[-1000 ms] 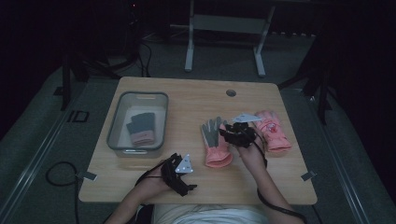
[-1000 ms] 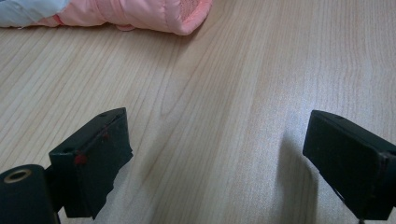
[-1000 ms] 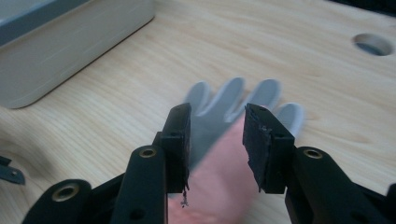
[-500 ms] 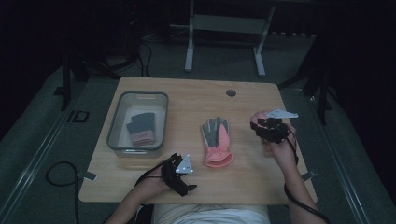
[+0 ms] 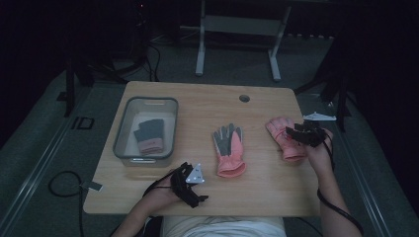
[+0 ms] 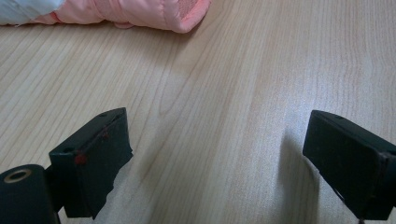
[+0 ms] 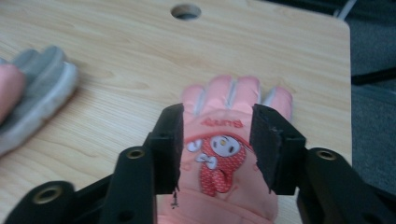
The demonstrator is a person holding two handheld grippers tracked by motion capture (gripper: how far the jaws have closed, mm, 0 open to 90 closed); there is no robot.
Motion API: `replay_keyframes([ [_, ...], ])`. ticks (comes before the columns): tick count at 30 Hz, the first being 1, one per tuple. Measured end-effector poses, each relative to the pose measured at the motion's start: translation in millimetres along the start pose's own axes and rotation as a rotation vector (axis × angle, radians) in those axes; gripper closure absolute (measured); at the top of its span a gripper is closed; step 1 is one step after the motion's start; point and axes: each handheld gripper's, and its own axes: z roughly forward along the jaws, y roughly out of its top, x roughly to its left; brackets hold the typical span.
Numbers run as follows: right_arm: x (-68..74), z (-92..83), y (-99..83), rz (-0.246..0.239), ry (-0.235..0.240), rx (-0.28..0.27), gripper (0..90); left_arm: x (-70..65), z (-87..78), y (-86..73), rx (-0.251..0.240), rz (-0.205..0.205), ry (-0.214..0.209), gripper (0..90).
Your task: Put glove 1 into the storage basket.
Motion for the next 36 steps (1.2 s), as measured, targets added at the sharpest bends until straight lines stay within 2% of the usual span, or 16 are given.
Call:
replay_keyframes([
  [5, -10.6, 17.8, -7.5, 0.007, -0.021, 0.035, 45.6, 0.1, 0.0, -0.1, 0.001, -0.001, -0.002, 7.2],
  [7, -10.3, 22.8, -11.7, 0.007, -0.019, 0.046, 44.3, 0.0, -0.2, -0.1, 0.001, 0.000, -0.004, 7.2],
  [11, -3.3, 32.9, -22.3, -0.074, -0.050, 0.073, 41.7, 0.1, -0.5, -0.2, 0.000, 0.000, -0.006, 7.2],
  [13, -0.8, 36.6, -26.3, -0.087, -0.054, 0.079, 43.2, -0.4, -0.1, -0.2, 0.000, -0.001, -0.005, 7.2],
  [15, 4.2, 40.6, -28.9, -0.112, -0.072, 0.101, 49.7, -0.4, 0.1, -0.3, 0.000, -0.001, -0.004, 7.2],
  [19, 8.2, 44.1, -25.0, -0.082, -0.081, 0.151, 66.0, 0.0, -0.1, -0.5, 0.000, -0.002, -0.002, 7.2],
  [21, 8.4, 44.4, -23.6, -0.057, -0.089, 0.157, 78.5, -0.6, 0.1, -0.5, -0.001, -0.001, -0.001, 7.3],
  [22, 7.8, 44.0, -23.2, -0.044, -0.090, 0.157, 80.2, -0.7, 0.0, -0.5, 0.001, 0.000, -0.001, 7.2],
  [26, 7.6, 40.5, -21.6, -0.007, -0.095, 0.144, 84.1, -0.4, -0.2, -0.5, -0.001, 0.000, -0.002, 7.2],
  [27, 8.3, 35.5, -18.5, 0.015, -0.106, 0.136, 85.2, -0.1, -0.5, -0.2, -0.003, -0.002, -0.004, 7.2],
  [29, 10.5, 28.6, -14.3, 0.029, -0.110, 0.125, 85.4, -0.1, -1.7, 0.3, -0.010, -0.002, -0.006, 7.2],
  [32, 16.2, 9.9, -3.7, 0.073, -0.098, 0.079, 85.5, -0.1, -2.1, 0.5, -0.013, -0.003, -0.005, 7.2],
  [33, 16.2, 9.9, -3.7, 0.073, -0.098, 0.079, 85.5, -0.1, -2.1, 0.5, -0.013, -0.003, -0.005, 7.2],
  [36, 34.0, -18.3, 9.9, 0.094, -0.071, 0.021, 85.6, -0.4, -1.8, 0.2, -0.010, 0.000, -0.002, 7.2],
])
